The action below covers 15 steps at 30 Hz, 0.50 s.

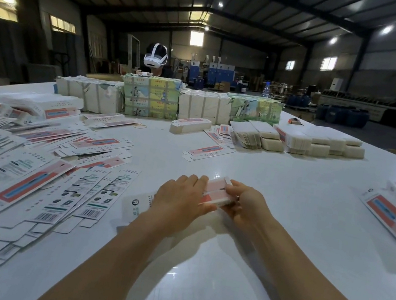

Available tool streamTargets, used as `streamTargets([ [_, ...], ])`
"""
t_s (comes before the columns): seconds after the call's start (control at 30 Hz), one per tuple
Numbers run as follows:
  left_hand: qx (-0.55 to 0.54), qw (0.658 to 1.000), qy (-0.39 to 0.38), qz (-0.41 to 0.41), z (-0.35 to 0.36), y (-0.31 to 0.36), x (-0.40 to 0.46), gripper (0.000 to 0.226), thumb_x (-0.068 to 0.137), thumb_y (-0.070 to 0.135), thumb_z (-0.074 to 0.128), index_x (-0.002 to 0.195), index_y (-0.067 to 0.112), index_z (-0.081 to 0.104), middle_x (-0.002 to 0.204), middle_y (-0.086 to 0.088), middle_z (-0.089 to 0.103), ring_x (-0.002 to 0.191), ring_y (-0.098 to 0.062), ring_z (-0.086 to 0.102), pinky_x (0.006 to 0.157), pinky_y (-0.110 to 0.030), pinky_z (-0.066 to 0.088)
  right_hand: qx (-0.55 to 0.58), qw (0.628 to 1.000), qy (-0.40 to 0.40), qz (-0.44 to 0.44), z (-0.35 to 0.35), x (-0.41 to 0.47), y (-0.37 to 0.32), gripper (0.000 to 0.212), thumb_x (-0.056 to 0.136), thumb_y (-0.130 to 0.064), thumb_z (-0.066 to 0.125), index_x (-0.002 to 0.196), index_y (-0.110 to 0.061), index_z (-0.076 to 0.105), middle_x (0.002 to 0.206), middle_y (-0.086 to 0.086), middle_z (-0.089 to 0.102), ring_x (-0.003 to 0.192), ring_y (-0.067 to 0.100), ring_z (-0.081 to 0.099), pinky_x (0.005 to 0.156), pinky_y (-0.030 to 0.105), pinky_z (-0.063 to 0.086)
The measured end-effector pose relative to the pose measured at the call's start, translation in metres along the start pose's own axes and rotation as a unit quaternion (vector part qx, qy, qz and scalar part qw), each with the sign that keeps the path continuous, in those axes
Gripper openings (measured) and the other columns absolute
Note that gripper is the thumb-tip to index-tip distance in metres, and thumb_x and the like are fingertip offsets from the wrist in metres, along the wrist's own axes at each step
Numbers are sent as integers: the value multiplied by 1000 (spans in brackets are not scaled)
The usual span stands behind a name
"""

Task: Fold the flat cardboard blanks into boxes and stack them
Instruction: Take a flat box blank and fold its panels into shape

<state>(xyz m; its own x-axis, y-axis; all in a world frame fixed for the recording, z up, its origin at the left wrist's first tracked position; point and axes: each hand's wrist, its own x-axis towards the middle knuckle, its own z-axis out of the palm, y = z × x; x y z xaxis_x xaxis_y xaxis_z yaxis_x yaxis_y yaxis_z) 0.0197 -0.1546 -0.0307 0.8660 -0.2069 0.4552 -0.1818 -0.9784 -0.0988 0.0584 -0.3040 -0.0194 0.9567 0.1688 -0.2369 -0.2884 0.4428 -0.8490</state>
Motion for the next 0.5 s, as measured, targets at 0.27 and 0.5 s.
streamTargets([
  [0.27, 14, 1000, 12, 22, -2, 1, 0, 65, 92, 62, 32, 140, 18, 29, 125, 0, 50, 109, -20, 47, 80, -32, 39, 18, 999, 25, 38, -7, 1, -7, 21, 90, 4, 47, 92, -7, 65, 81, 16, 68, 75, 28, 64, 47, 35, 57],
  [0.5, 25, 1000, 9, 15, -1, 1, -2, 68, 91, 64, 28, 140, 17, 31, 126, 0, 51, 108, -20, 48, 81, -32, 40, -236, 958, 59, -149, -4, 1, 9, 23, 83, 0, 45, 77, 3, 67, 75, 15, 65, 73, 29, 62, 68, 35, 53],
])
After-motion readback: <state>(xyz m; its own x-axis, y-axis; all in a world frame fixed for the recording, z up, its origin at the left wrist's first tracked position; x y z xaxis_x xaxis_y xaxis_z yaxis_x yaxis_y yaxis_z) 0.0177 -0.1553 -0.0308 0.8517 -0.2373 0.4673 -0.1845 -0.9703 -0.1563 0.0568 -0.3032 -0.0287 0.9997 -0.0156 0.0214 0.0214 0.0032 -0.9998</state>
